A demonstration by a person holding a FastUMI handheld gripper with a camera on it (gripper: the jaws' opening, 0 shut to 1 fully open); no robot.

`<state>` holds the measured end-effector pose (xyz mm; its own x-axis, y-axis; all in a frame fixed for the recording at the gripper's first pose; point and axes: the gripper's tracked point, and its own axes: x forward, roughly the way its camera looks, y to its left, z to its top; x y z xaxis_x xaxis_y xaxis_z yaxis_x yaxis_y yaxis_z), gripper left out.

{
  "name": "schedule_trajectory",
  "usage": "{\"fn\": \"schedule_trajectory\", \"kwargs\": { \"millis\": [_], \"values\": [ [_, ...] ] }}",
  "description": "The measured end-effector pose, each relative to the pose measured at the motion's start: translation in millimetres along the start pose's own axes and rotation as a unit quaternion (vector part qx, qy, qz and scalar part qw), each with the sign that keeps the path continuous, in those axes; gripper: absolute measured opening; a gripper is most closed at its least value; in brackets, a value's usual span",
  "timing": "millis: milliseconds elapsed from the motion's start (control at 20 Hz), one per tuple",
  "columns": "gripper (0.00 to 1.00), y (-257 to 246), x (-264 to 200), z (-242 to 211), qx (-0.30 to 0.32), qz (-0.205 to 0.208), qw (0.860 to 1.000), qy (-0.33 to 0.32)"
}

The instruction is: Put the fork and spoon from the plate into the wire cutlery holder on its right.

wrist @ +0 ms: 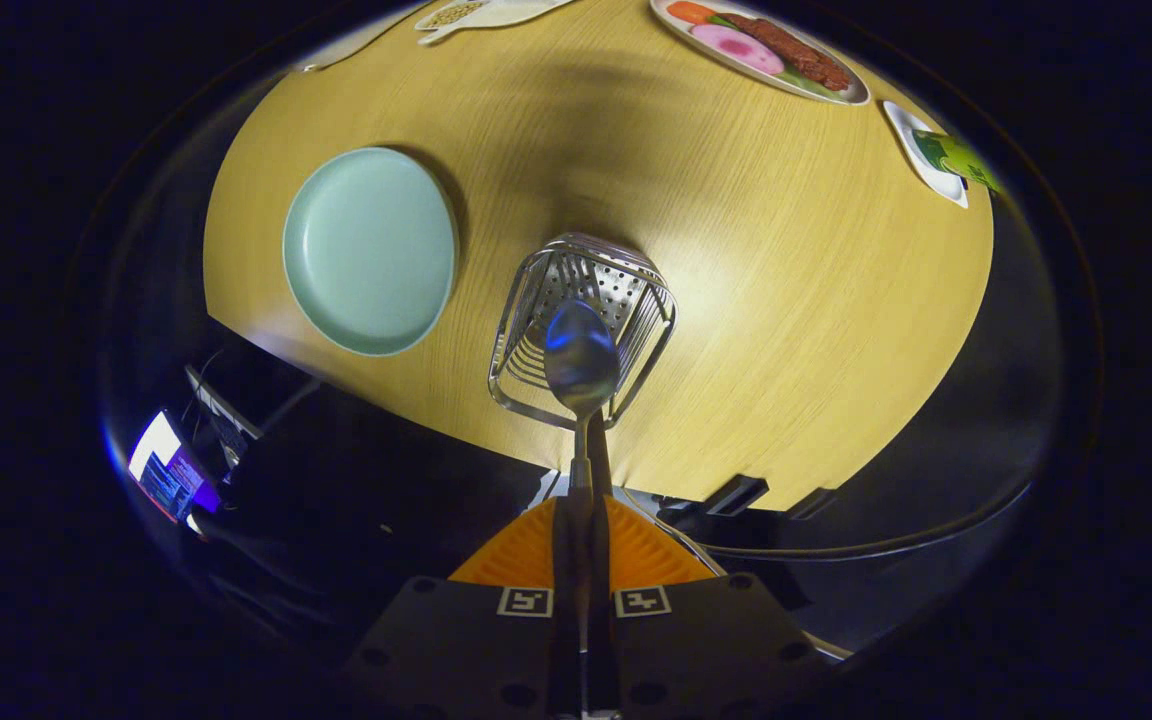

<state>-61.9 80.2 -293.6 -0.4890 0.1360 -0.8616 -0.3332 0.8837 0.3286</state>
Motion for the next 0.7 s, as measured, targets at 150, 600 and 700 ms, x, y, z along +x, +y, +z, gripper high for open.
{"fn": "schedule_trajectory", "kwargs": {
  "millis": [150,600,700],
  "values": [
    [0.08,2,3,6,-0.007,-0.006,1.000,0.025],
    [0.17,1,7,29,0.015,-0.008,1.000,0.020],
    [0.26,-2,7,26,0.008,-0.013,1.000,0.018]
  ]
}}
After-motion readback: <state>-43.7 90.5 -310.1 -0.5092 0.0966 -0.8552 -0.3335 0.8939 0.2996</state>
